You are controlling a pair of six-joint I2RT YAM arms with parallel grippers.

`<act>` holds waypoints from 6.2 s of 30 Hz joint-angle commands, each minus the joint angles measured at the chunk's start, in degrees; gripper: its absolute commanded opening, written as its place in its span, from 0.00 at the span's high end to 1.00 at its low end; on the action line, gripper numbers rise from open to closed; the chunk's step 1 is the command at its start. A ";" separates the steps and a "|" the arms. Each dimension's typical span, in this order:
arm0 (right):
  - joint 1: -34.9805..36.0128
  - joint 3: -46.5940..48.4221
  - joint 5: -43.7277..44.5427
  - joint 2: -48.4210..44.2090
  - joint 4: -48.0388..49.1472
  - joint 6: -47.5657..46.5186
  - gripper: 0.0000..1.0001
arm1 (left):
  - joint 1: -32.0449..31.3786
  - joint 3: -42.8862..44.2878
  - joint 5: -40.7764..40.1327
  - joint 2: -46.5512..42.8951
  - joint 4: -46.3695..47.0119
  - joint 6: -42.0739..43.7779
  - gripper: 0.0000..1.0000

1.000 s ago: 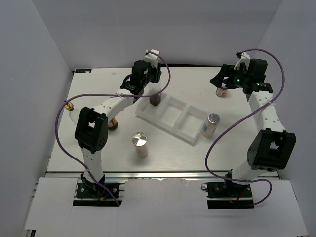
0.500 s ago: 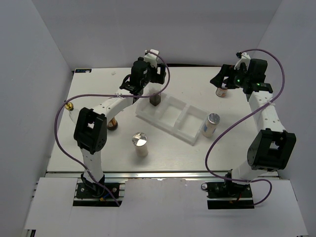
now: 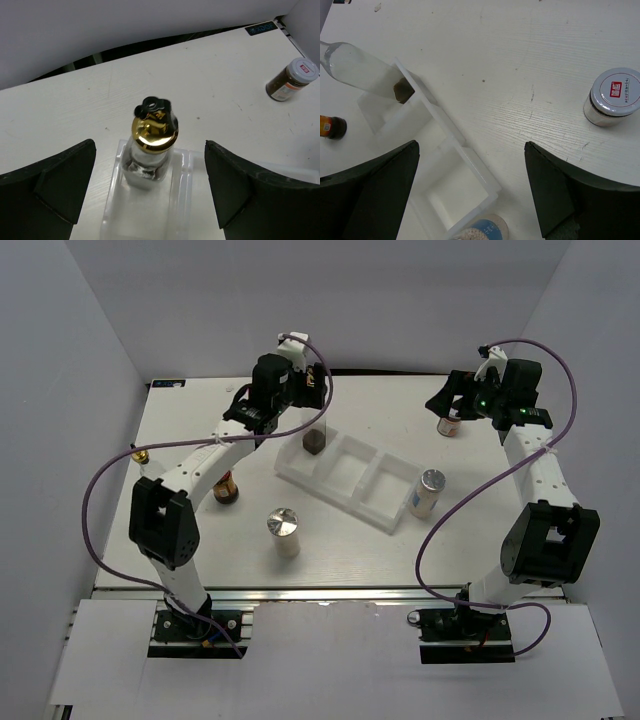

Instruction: Organize the condiment bottles

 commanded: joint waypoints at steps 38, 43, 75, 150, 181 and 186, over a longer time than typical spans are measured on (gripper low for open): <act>-0.98 -0.57 -3.12 -0.31 2.16 -1.65 0.11 | 16.11 -22.05 -51.40 -41.79 -47.00 -29.28 0.02; -1.07 -0.93 -2.69 -0.13 2.08 -2.53 0.11 | 22.78 -23.54 -50.26 -39.68 -39.54 -24.62 0.02; -2.39 -0.93 -1.45 0.66 1.20 -3.41 0.11 | 25.96 -34.01 -49.38 -37.39 -20.45 -18.90 0.44; -3.71 -2.51 -1.10 -2.15 1.64 -4.11 0.11 | -1.81 -11.06 -4.02 -14.89 12.16 7.74 1.00; -3.97 -1.37 -0.83 -0.75 0.41 -3.06 0.11 | -1.72 -21.70 -3.76 -12.61 19.98 6.59 0.39; -3.97 -1.45 -1.01 -0.83 0.41 -2.88 0.11 | -1.64 -21.88 -5.60 -14.01 18.31 5.46 0.13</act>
